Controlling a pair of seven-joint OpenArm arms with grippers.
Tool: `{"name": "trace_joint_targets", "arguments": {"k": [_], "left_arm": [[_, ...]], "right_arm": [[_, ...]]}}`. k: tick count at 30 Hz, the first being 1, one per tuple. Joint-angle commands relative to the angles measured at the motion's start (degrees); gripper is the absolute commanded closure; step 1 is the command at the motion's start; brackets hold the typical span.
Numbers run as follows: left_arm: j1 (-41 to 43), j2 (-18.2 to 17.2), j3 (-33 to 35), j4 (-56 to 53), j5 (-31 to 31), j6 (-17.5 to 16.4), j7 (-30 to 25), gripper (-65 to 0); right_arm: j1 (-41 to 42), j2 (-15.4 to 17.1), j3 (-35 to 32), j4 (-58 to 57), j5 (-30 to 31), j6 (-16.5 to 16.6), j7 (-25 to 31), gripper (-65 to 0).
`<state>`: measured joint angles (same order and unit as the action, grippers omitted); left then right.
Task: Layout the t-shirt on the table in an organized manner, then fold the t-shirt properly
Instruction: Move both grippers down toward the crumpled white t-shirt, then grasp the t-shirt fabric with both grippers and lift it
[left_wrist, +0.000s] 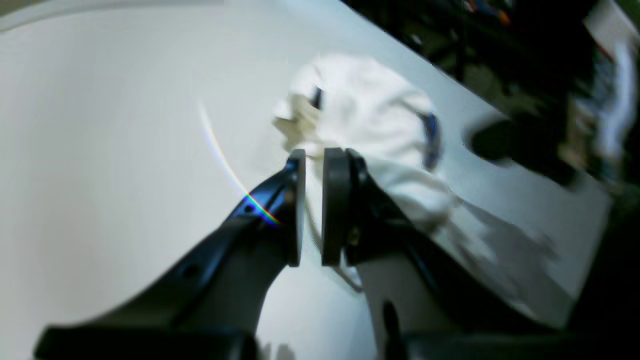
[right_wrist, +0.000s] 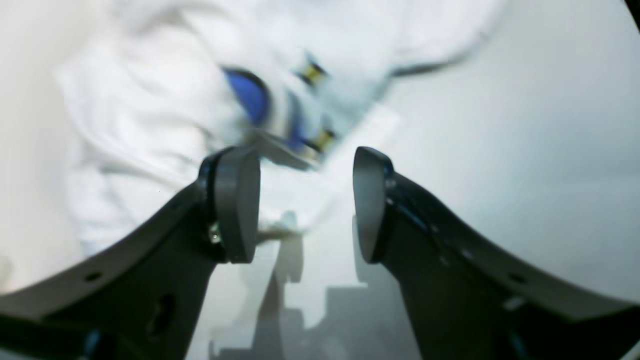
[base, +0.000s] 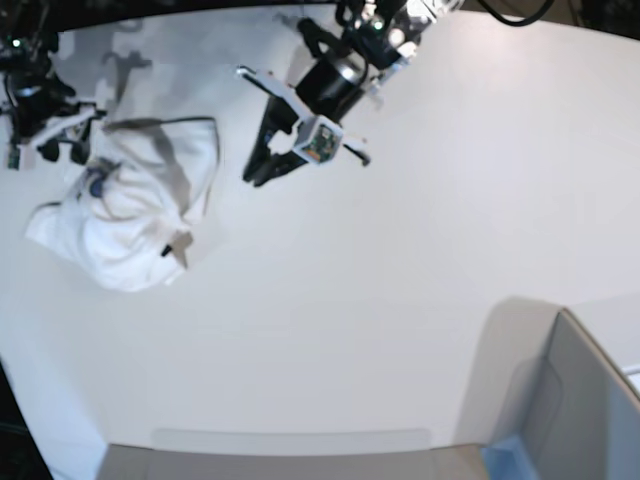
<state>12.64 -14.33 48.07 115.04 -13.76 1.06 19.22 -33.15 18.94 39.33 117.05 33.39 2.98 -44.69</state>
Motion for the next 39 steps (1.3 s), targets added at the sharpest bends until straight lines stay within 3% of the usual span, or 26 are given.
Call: {"name": "trace_joint_targets", "arguments": {"k": [1,6,9,15,19,21,25,28,32,39], "left_arm": [[-0.6,0.0,1.4,-0.2,-0.4,-0.7,-0.3,-9.6],[-3.5,2.0,3.1,-2.9,-3.3,-0.6,-0.3,-13.6],[-3.5,1.7,2.9,-2.6,-3.4,-0.6,-0.6,-12.8],[-3.3,1.5,2.9,-2.6,-3.4,-0.6,-0.6,-12.2],[-3.2,1.4,2.7,-2.6,-3.4,-0.6,-0.6,-12.2],[-2.9,1.4,1.3,-2.6,-3.4,-0.6,-0.6,-12.2],[-1.8,1.4,0.0,-2.6,-3.5,-0.6,-0.6,-12.2],[-1.8,1.4,0.0,-2.6,-3.5,-0.6,-0.6,-12.2],[-1.8,1.4,-0.1,-2.6,-3.5,-0.6,-0.6,-12.2],[-1.1,0.7,-0.2,-2.6,-3.5,-0.6,-0.7,-12.2]], "right_arm": [[-0.7,-0.3,1.9,0.9,0.5,1.8,1.3,-30.1],[-2.9,-1.9,4.6,0.9,0.5,9.8,1.3,-30.1],[-1.4,-1.7,2.9,1.0,0.5,10.5,1.3,-30.1],[2.6,5.0,-8.6,1.1,-1.2,10.4,1.3,-30.1],[6.2,5.5,-17.5,0.9,-12.5,8.9,1.2,-30.1],[7.4,2.6,-19.8,0.8,-18.7,8.0,1.2,-30.1],[9.4,-1.2,-24.8,0.4,-27.7,9.9,0.8,-29.9],[13.1,-1.5,-30.5,0.0,-31.6,10.1,-5.7,-22.3],[17.5,-2.2,-33.5,-0.1,-32.2,10.0,-10.7,0.0],[20.0,-5.9,-35.9,-0.2,-32.2,10.0,-11.0,0.0]]}}
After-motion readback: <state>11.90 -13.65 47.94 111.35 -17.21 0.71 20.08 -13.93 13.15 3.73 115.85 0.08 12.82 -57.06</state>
